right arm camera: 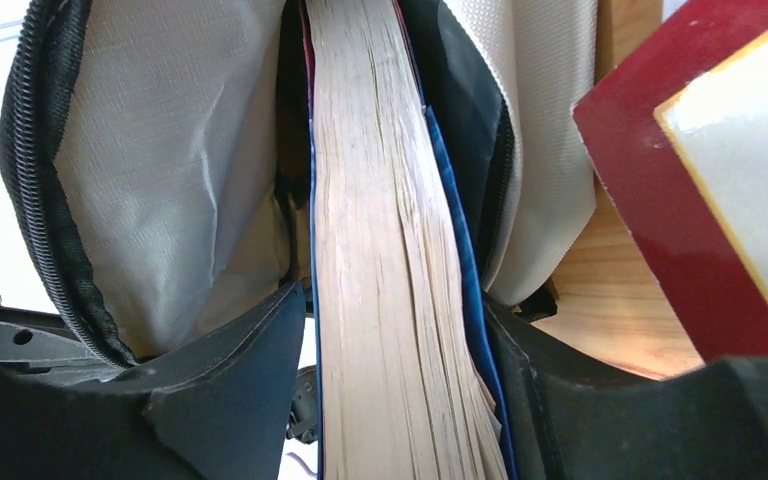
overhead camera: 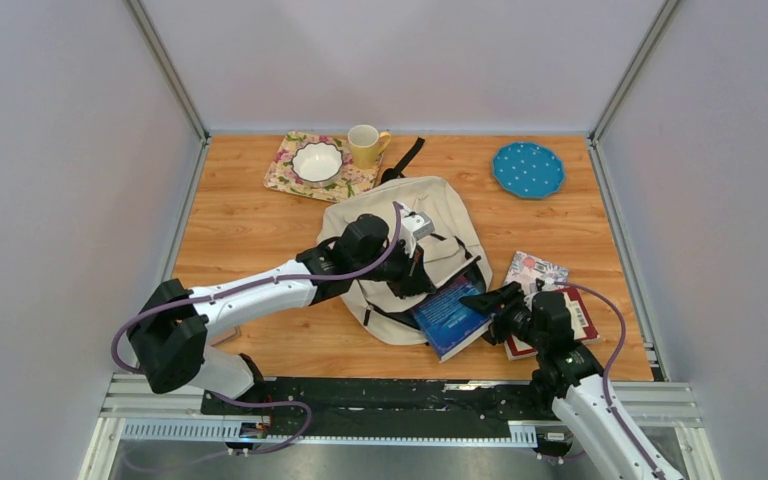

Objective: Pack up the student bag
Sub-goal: Place the book in the student bag.

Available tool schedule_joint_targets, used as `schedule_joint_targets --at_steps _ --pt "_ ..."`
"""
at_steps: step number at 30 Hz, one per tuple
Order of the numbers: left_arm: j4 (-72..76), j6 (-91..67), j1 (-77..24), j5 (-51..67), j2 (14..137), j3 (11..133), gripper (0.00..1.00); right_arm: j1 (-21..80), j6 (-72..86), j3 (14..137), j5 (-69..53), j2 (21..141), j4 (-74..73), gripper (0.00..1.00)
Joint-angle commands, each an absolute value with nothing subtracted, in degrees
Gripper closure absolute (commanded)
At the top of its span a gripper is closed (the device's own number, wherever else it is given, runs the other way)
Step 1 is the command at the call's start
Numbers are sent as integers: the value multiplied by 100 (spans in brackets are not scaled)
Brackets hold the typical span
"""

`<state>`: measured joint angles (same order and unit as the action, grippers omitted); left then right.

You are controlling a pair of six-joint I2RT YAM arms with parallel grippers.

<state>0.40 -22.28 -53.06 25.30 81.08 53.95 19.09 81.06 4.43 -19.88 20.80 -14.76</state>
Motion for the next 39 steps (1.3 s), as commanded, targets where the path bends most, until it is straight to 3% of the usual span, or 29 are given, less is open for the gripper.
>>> schedule_joint_targets --at_steps 1,6,8,10,13,27,39 --pt "712 -2443 -5379 2584 8095 5449 100 1942 8008 798 -2101 2048 -1694 39" --pt "747 -2479 -5388 2540 8095 5432 100 1942 7691 932 -2293 2320 -1749 40" --pt "738 -2479 -5379 2514 8095 5440 100 1942 7603 1001 -2355 2451 -1793 53" --pt "747 -2461 -5388 2505 8086 5440 100 1951 7445 1054 -2443 2636 -1810 75" --pt "738 -2452 -5388 2452 8095 5475 100 1942 7357 1204 -2513 2768 -1706 100" --pt "-343 -1512 -5379 1978 7866 6670 100 1942 9299 905 -2348 2346 1660 100" --pt "-545 -1327 -5379 2170 7805 6838 100 1942 8966 984 -2338 4033 4262 100"
